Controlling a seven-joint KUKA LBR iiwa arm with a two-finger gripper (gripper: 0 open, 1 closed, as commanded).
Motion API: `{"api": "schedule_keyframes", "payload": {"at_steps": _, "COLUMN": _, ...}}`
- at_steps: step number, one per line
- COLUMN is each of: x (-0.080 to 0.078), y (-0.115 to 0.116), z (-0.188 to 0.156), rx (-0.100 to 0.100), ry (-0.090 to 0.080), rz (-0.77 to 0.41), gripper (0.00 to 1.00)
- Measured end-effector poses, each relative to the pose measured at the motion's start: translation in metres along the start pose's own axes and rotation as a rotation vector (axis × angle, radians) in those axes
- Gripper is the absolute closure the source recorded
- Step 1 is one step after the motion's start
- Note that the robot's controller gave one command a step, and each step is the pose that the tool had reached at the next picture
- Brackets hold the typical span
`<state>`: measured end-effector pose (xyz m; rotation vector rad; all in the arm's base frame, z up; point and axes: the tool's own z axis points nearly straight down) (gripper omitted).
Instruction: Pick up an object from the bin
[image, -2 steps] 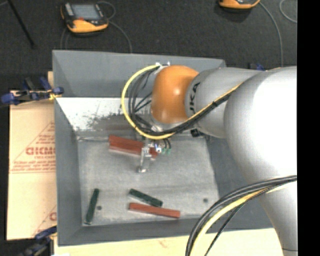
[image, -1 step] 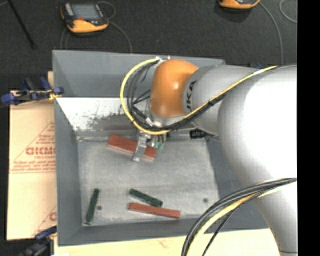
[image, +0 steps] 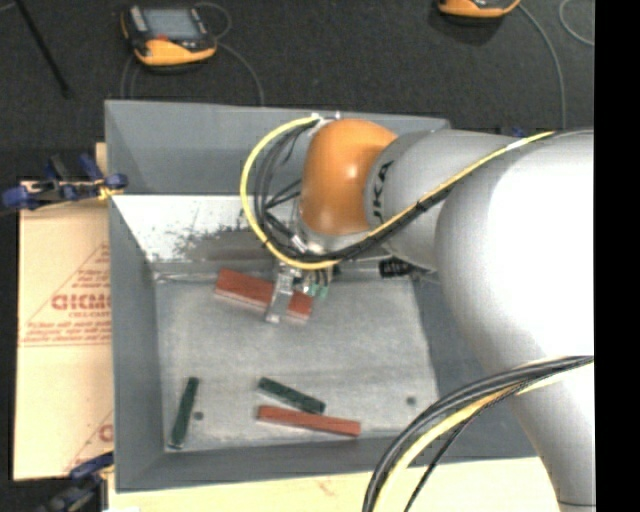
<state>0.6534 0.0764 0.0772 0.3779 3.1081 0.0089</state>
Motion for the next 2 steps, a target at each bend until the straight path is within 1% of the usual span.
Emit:
{"api": "schedule_keyframes", "payload": {"at_steps": 1, "x": -0.0002, "y": 0.0001, "z": -0.0009, "rx": 0.001, "ry": 0.001, "rz": -0.001, "gripper": 1.00}}
{"api": "schedule_keyframes", "payload": {"at_steps": 2, "x": 0.0013, "y": -0.0003, "z": -0.0063, "rx": 0.003, "ry": 0.008, "rz": -0.001, "gripper": 1.00}}
